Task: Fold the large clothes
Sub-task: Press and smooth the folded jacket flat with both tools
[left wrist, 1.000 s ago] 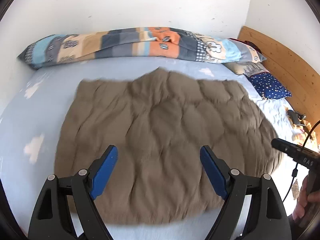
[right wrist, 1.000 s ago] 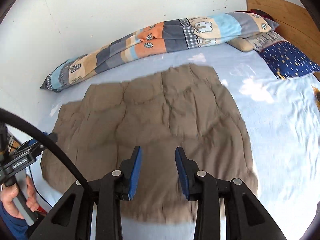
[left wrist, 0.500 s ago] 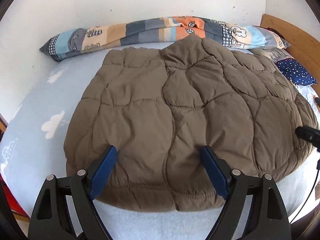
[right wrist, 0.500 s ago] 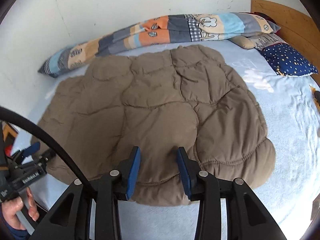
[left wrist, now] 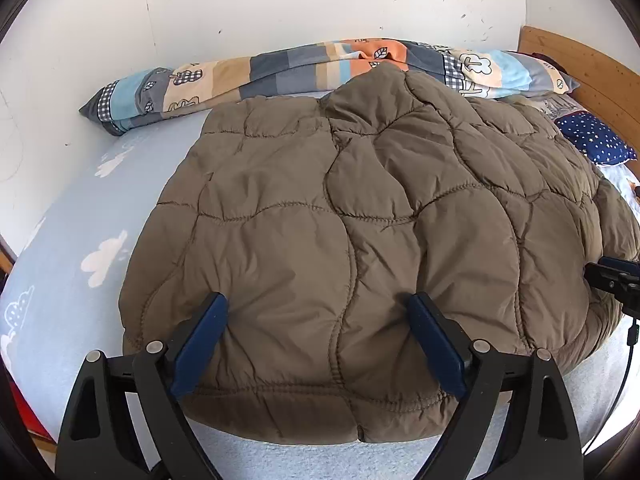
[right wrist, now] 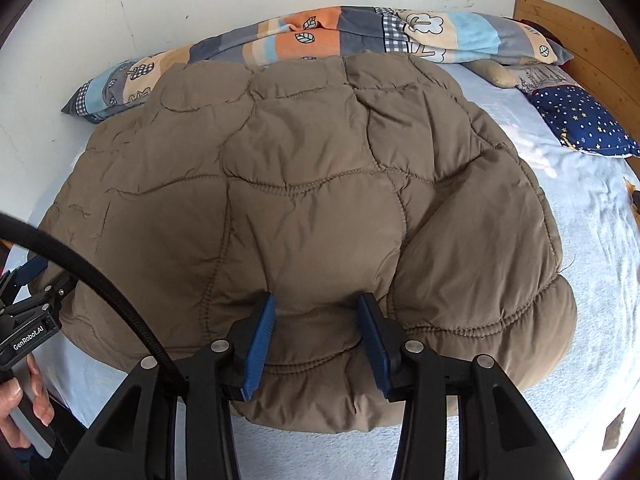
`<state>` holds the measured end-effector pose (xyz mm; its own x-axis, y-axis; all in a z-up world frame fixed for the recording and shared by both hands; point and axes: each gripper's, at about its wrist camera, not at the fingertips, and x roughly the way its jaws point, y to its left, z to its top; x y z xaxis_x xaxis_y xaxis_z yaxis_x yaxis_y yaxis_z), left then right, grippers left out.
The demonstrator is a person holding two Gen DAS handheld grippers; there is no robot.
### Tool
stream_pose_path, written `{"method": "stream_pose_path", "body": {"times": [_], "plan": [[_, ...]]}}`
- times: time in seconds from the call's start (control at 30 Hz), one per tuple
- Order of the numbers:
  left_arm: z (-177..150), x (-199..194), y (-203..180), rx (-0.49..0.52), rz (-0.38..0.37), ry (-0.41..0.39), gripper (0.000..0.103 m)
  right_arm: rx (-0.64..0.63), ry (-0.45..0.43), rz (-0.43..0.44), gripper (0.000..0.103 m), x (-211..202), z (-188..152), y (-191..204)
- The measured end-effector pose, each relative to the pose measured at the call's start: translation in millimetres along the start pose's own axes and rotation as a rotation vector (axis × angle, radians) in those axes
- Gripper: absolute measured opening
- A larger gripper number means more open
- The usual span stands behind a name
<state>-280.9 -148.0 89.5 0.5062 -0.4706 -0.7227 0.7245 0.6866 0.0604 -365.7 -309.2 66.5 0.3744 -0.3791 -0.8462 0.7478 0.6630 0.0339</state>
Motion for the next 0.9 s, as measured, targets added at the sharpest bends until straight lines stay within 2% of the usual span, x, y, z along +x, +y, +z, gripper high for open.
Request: {"method": "stream_pose_path", "body": {"times": [0.9], "plan": [[0.3, 4.7, -1.1, -0.011, 0.012, 0.005, 0.095, -0.034, 0.010, -0.032, 0.047, 12.7, -0.3, 5.0]]}}
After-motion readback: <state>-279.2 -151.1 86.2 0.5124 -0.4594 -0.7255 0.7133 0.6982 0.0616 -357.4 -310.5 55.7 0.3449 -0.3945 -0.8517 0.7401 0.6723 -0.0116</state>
